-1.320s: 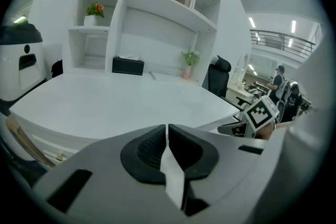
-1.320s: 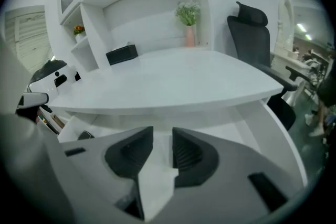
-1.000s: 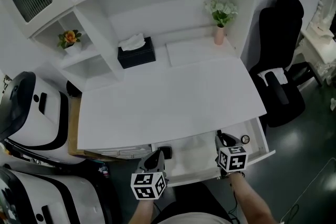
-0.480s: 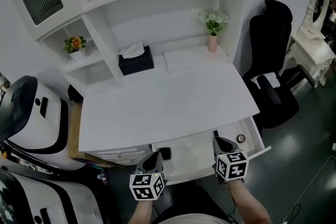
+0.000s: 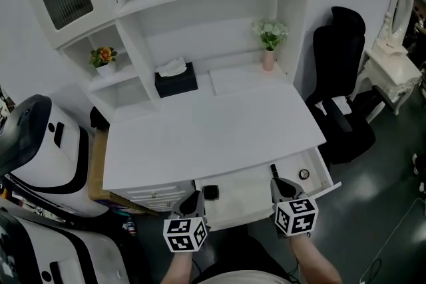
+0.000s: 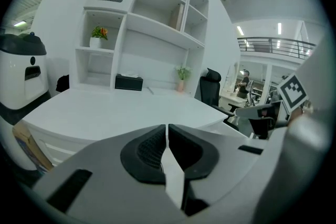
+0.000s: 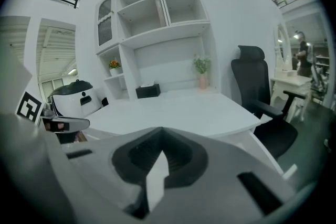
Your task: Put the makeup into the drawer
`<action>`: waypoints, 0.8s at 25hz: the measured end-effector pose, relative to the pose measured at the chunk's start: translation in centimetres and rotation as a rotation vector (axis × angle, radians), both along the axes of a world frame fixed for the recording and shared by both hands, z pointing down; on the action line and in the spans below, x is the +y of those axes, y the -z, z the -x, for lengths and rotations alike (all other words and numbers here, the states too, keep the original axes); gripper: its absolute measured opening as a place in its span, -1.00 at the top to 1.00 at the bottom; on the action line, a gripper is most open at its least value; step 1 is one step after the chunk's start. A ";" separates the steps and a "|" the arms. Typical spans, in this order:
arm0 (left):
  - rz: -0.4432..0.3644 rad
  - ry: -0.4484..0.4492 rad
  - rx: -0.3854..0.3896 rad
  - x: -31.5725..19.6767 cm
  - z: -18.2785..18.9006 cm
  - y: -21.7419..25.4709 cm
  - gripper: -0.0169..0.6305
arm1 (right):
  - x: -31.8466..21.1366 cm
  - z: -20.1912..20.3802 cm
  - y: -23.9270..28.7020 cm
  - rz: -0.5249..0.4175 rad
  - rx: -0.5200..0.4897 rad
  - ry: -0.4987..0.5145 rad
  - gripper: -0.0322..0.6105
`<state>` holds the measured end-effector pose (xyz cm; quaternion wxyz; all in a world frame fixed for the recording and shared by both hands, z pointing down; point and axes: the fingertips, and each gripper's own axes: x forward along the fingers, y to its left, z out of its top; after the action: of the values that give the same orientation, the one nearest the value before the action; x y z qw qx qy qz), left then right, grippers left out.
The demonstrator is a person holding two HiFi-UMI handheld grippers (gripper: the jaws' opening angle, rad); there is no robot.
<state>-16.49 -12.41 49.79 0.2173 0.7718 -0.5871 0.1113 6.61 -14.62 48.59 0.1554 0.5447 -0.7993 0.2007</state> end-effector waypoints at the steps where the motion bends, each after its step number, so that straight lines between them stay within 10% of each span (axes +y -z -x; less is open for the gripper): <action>1: -0.004 -0.001 -0.001 0.2 0.1 0.1 0.89 | 0.4 0.1 0.2 -0.004 -0.006 0.001 0.89; 20: -0.032 -0.018 -0.002 3.3 1.3 1.0 0.89 | 5.4 1.3 1.6 -0.029 -0.012 -0.011 0.89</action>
<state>-17.83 -9.08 48.77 0.2035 0.7804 -0.5820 0.1045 5.29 -9.25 47.02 0.1417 0.5501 -0.7999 0.1934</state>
